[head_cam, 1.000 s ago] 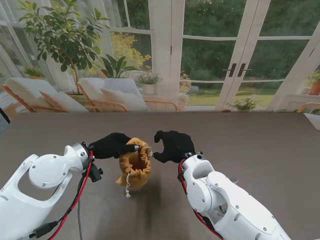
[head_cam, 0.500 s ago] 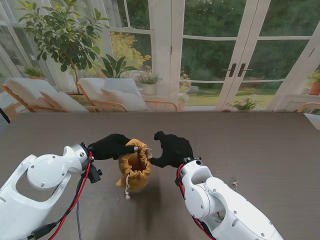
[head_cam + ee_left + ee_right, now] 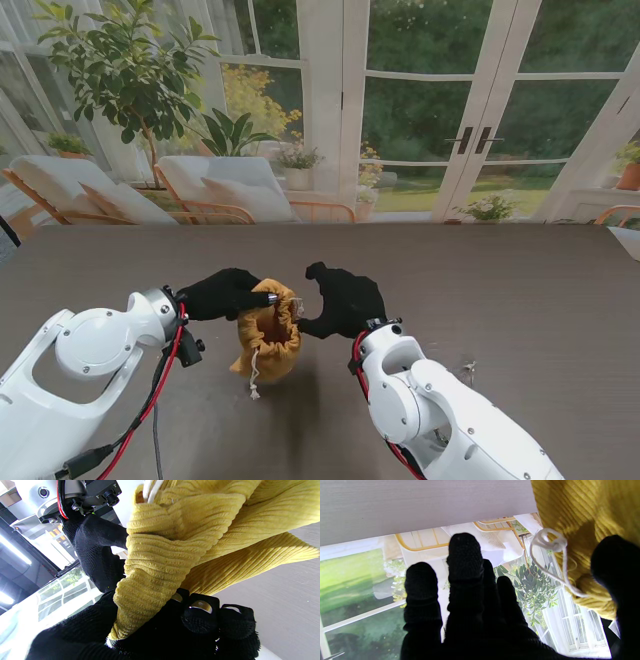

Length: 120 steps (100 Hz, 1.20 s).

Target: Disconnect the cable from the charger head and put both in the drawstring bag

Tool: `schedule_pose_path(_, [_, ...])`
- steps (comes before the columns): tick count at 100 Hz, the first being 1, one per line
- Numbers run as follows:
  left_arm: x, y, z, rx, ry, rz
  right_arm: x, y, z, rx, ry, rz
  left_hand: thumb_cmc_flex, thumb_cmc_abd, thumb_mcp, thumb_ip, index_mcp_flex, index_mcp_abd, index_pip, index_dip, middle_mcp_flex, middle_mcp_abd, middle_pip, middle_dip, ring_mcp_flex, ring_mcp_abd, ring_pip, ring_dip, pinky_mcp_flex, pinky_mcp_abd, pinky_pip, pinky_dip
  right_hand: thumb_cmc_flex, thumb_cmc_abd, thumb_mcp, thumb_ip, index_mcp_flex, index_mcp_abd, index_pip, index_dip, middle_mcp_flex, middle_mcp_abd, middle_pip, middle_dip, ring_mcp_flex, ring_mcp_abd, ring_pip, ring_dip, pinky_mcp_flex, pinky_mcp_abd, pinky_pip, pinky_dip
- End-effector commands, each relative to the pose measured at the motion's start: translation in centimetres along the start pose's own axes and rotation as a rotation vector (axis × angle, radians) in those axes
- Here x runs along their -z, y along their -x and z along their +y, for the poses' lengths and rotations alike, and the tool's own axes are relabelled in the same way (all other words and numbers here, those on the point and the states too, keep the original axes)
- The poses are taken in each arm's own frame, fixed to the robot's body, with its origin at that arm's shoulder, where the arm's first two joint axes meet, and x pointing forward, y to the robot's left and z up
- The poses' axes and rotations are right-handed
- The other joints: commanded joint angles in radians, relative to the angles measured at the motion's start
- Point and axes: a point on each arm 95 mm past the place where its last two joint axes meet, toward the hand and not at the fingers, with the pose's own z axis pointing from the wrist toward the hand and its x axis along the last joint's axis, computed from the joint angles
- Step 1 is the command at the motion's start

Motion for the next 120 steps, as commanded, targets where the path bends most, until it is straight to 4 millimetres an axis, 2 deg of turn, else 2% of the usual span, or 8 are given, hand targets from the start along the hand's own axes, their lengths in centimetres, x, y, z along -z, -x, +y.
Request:
schedule_pose_path(1, [0.0,-0.2,0.1,0.003,0.020,0.006,-0.2,-0.5,-0.5,-0.013,-0.011,-0.001,0.021,-0.009,-0.020,-0.008,0.008,0.034,0.007,0.006,-0.012,0.011,0.004,-0.001,-0.011,0.027,-0.005,0.007,-0.015,-0.031,-0.002,0.020,0.034,0.052,-0.070,0.018,0.011,-0.041,0.012,-0.006,-0.011,0.028,0.017,-0.010,0.000,-0.003,0.022,0.004,0.099,0.033,-0.011,0.039])
schedule_pose_path(31, [-0.2,-0.3,0.2,0.006,0.028,0.006,-0.6,-0.8,-1.4,-0.039,-0.001,-0.018,0.025,-0.007,-0.027,-0.004,0.010,0.034,0.004,0.006,-0.012,0.013,0.002,-0.004,-0.009,0.028,-0.005,0.005,-0.011,-0.029,0.000,0.020,0.086,0.156,-0.120,0.053,0.084,-0.121,0.024,0.012,0.037,0.027,0.026,-0.006,0.033,0.001,0.039,0.005,0.115,0.029,0.002,0.037])
schedule_pose_path(50, [-0.3,-0.3,0.2,0.007,0.037,0.002,-0.5,-0.8,-1.7,-0.074,0.035,-0.032,0.029,-0.003,-0.036,0.000,0.007,0.036,0.000,0.007,-0.014,0.013,0.002,-0.005,-0.010,0.025,-0.005,0.004,-0.011,-0.029,0.001,0.020,0.113,0.369,0.003,0.074,0.207,-0.188,0.097,0.067,0.143,0.007,0.050,-0.001,0.107,-0.003,0.079,0.009,0.154,0.027,0.030,0.027])
schedule_pose_path(54, [-0.3,-0.3,0.3,0.008,0.039,-0.001,-0.4,-0.8,-1.7,-0.078,0.041,-0.031,0.031,-0.004,-0.037,0.000,0.007,0.036,0.000,0.007,-0.014,0.013,0.002,-0.005,-0.011,0.027,-0.005,0.004,-0.011,-0.029,0.001,0.020,0.139,0.389,-0.010,0.036,0.222,-0.204,0.107,0.056,0.161,0.001,0.049,-0.001,0.108,-0.005,0.102,0.017,0.162,0.027,0.036,0.022])
schedule_pose_path(57, [-0.3,-0.3,0.3,0.009,0.040,-0.003,-0.4,-0.7,-1.7,-0.079,0.046,-0.030,0.031,-0.003,-0.038,-0.001,0.006,0.036,0.000,0.007,-0.014,0.013,0.002,-0.005,-0.011,0.027,-0.005,0.004,-0.011,-0.029,0.001,0.020,0.157,0.401,-0.020,0.001,0.223,-0.215,0.150,-0.003,0.177,-0.003,0.050,0.001,0.109,-0.012,0.129,0.021,0.170,0.024,0.043,0.014])
schedule_pose_path(64, [-0.3,-0.3,0.3,0.011,0.040,-0.006,-0.3,-0.6,-1.6,-0.090,0.055,-0.033,0.035,-0.002,-0.043,-0.001,0.005,0.037,-0.002,0.007,-0.015,0.014,0.001,-0.005,-0.011,0.029,-0.005,0.004,-0.013,-0.027,0.000,0.020,0.175,0.428,-0.039,-0.016,0.224,-0.207,0.169,-0.013,0.193,-0.007,0.051,0.001,0.110,-0.012,0.155,0.026,0.182,0.025,0.050,0.013])
schedule_pose_path(95, [-0.1,-0.3,0.6,0.022,0.051,-0.024,-0.3,0.2,-1.3,-0.146,0.089,-0.029,0.048,0.002,-0.058,0.003,0.003,0.042,-0.009,0.004,-0.019,0.020,-0.002,-0.007,-0.015,0.033,-0.005,0.003,-0.013,-0.027,0.000,0.021,0.203,0.474,-0.091,-0.039,0.233,-0.215,0.242,-0.034,0.263,-0.016,0.061,0.005,0.113,-0.017,0.262,0.041,0.246,0.020,0.091,0.010])
schedule_pose_path(120, [-0.1,-0.3,0.6,0.025,0.059,-0.034,-0.2,0.6,-1.3,-0.172,0.086,-0.011,0.055,0.006,-0.070,0.006,0.003,0.043,-0.012,0.003,-0.020,0.023,-0.003,-0.008,-0.015,0.034,-0.005,0.003,-0.016,-0.023,-0.001,0.023,0.180,0.489,-0.101,-0.029,0.229,-0.214,0.238,-0.043,0.279,-0.015,0.056,0.004,0.110,-0.014,0.286,0.042,0.260,0.022,0.101,0.007])
